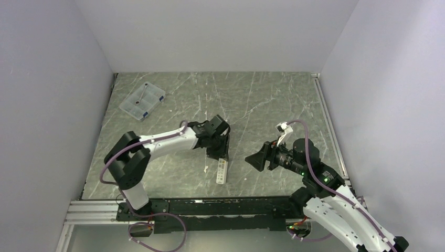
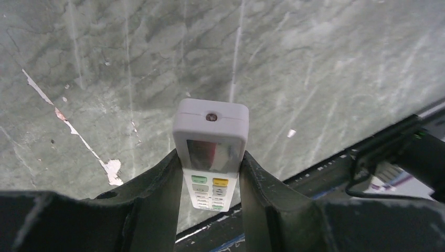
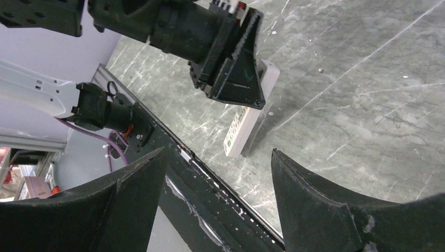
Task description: Load the batteries into the remote control
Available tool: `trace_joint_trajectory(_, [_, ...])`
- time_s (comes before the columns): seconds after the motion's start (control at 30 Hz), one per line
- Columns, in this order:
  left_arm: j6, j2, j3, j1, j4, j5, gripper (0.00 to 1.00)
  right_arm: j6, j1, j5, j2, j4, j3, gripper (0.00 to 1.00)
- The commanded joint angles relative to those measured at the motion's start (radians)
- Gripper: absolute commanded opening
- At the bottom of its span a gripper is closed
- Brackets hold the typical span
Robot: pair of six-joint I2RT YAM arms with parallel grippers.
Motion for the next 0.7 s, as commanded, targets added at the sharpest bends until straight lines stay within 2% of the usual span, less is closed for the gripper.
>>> trace_joint_trajectory(0.0, [0.030, 0.070, 0.089, -0.026, -0.092, -0.077, 0.00, -0.020, -0.001, 0.022, -0.022, -0.017, 0.017, 0.75])
trace_joint_trajectory(0.37, [0.040, 0.229, 0.202, -0.051, -0.162, -0.128, 0.00, -0.023, -0.001, 0.022, -0.037, -0.022, -0.001, 0.75])
trace_joint_trajectory(0.4, [0.041, 0.236, 0.208, -0.052, -0.166, -0.128, 0.04, -0.023, -0.002, 0.021, -0.038, -0.021, -0.005, 0.75])
trace_joint_trajectory(0.47, [0.040, 0.248, 0.218, -0.055, -0.175, -0.128, 0.20, -0.021, -0.001, 0.020, -0.038, -0.019, -0.009, 0.75])
trace_joint_trajectory(0.5, [0.040, 0.254, 0.223, -0.056, -0.179, -0.128, 0.24, -0.020, -0.001, 0.017, -0.038, -0.019, -0.010, 0.75])
trace_joint_trajectory(0.67, [0.042, 0.270, 0.243, -0.060, -0.192, -0.128, 0.34, -0.026, -0.002, 0.010, -0.039, -0.018, -0.012, 0.76])
